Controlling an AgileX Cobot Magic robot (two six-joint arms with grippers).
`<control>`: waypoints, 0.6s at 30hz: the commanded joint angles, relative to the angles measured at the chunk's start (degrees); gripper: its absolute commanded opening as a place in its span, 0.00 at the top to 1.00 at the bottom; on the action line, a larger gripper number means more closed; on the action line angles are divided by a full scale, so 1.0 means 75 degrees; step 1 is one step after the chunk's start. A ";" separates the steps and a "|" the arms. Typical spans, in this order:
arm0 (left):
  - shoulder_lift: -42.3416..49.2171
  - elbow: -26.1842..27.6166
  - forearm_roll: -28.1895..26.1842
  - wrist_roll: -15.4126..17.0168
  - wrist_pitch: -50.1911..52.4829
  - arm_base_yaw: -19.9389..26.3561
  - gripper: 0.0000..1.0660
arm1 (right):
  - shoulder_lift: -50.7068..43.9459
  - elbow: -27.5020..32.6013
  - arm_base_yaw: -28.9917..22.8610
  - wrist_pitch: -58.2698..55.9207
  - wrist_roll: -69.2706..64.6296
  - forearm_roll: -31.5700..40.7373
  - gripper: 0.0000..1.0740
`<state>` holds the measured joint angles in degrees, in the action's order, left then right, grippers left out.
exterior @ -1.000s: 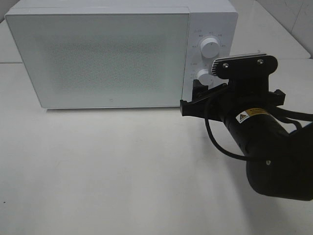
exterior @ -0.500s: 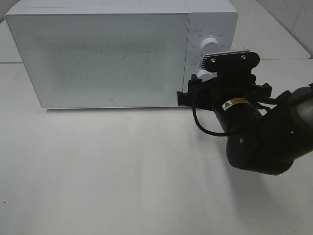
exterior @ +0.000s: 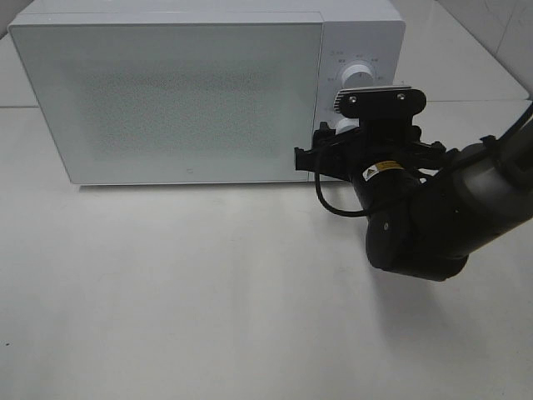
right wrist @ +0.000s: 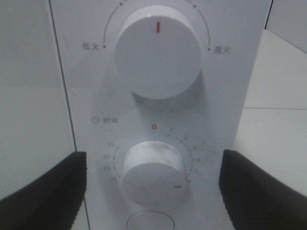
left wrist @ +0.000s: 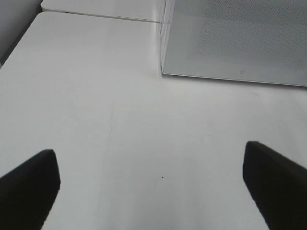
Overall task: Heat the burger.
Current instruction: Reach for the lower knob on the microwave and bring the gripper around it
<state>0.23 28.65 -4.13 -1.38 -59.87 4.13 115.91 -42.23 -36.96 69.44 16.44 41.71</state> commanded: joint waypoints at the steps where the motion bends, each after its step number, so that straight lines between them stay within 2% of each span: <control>1: 0.0199 -0.0023 -0.0046 0.0046 0.0069 0.0000 0.10 | 0.0237 -0.0290 0.0122 0.0321 -0.0069 -0.0092 0.30; 18: 0.0199 -0.0023 -0.0046 0.0046 0.0069 0.0000 0.10 | 0.0489 -0.0649 0.0206 0.0252 -0.0069 -0.0099 0.30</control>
<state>0.23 28.65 -4.13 -1.38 -59.82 4.13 119.58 -46.18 -35.70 69.44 16.44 41.54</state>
